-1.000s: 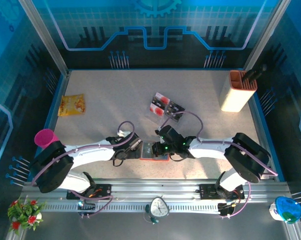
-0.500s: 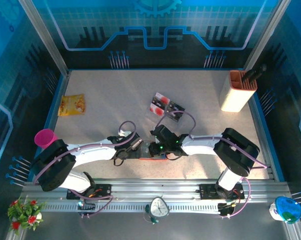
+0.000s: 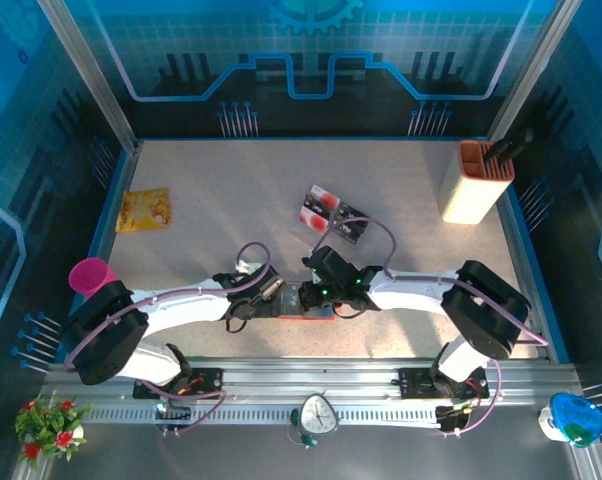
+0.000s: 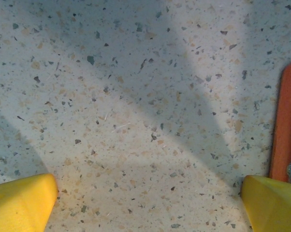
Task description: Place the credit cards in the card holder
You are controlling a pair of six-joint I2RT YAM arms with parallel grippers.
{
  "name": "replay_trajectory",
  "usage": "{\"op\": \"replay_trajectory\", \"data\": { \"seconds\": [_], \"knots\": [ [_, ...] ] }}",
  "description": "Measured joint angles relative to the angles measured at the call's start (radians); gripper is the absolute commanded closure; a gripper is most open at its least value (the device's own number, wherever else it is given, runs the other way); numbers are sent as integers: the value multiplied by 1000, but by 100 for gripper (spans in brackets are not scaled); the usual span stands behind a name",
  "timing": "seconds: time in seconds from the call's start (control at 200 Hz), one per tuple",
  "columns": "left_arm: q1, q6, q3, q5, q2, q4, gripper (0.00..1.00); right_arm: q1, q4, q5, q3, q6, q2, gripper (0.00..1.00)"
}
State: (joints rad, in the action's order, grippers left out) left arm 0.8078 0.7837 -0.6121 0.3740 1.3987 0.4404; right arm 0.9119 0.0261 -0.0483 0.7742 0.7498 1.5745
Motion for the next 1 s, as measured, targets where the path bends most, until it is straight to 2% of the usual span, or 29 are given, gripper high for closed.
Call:
{"op": "replay_trajectory", "data": {
  "seconds": [0.26,1.001],
  "knots": [
    [0,0,1,0,-3,0,1,9,48,26,-1,-11,-19,100],
    [1,0,-12,4,23,3,1,59,110,48,81,-43,116,100]
  ]
}}
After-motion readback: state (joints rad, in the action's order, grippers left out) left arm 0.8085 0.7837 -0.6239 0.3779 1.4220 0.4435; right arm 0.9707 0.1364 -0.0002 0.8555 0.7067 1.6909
